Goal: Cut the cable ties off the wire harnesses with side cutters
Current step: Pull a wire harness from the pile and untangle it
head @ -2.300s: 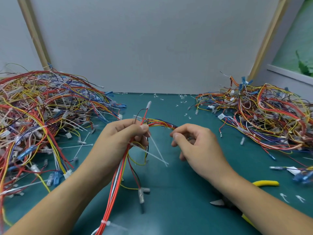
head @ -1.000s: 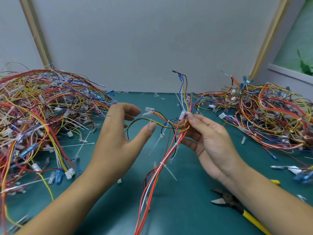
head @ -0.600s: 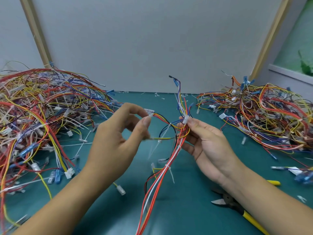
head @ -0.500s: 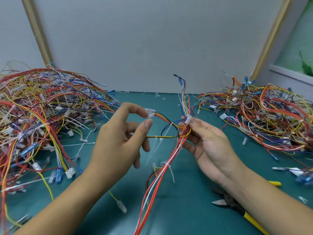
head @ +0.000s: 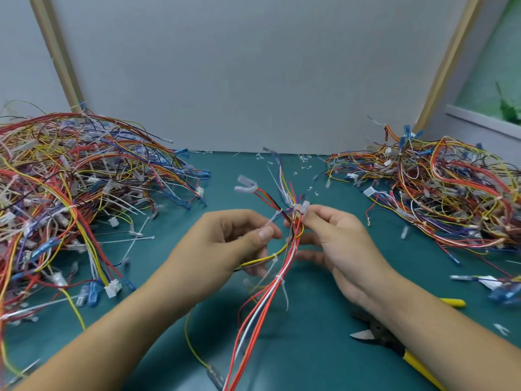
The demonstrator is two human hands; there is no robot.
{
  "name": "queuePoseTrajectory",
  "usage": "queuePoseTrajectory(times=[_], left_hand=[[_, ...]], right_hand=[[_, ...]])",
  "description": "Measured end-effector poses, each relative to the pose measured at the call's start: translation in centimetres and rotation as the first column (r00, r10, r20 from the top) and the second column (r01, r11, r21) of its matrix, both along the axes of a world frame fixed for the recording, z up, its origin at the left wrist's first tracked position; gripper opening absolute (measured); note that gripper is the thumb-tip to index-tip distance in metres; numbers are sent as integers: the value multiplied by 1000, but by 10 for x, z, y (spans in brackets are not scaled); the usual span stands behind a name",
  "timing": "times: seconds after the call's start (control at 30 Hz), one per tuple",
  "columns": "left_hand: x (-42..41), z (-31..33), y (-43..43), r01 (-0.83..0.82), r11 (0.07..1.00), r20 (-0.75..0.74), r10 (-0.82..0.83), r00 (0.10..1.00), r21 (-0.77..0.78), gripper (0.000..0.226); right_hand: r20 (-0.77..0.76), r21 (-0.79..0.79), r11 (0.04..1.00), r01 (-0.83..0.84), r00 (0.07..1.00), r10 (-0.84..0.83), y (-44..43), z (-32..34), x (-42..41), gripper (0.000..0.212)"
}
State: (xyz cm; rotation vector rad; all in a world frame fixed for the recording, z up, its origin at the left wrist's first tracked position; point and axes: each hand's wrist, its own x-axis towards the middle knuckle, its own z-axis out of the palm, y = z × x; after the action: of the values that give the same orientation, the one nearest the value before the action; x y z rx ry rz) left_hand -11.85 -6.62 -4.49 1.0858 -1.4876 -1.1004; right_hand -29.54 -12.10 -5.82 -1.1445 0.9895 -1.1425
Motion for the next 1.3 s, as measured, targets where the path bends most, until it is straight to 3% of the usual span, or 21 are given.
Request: queuePoseTrajectory(times=[0.1, 0.17, 0.23, 0.3, 0.4, 0.53, 0.8, 1.3], left_hand=[[1, -2, -1, -81, 993, 158, 93, 983, -82, 20], [2, -3, -2, -107, 987, 228, 131, 965, -116, 22], [1, -3, -2, -109, 985, 254, 141, 957, -135, 23], [1, -2, -1, -90, 981, 297, 139, 945, -173, 22], [-1, -2, 0, -62, 976, 332, 130, 934, -209, 23], [-2, -5, 0, -69, 975, 341, 141, 929, -213, 29], [1, -5, 0, -84, 975, 407, 163, 899, -204, 29], [-1, 1, 4, -138, 948, 408, 251, 878, -287, 33]], right_hand=[[-105, -72, 979, 193, 974, -200, -2, 0, -1, 15], [-137, -311, 895, 320, 917, -375, 0, 5, -2, 6], [-133, -552, 778, 299, 890, -436, 5, 10, -2, 12], [-178, -646, 744, 170, 915, -363, 12, 14, -1, 13], [-402, -583, 810, -63, 889, -220, 16, 10, 4, 2], [-507, -423, 884, -197, 860, -51, 13, 1, 2, 12], [-489, -359, 906, -226, 872, 24, 11, 1, 2, 13], [-454, -438, 874, -209, 891, -14, 13, -1, 4, 16]])
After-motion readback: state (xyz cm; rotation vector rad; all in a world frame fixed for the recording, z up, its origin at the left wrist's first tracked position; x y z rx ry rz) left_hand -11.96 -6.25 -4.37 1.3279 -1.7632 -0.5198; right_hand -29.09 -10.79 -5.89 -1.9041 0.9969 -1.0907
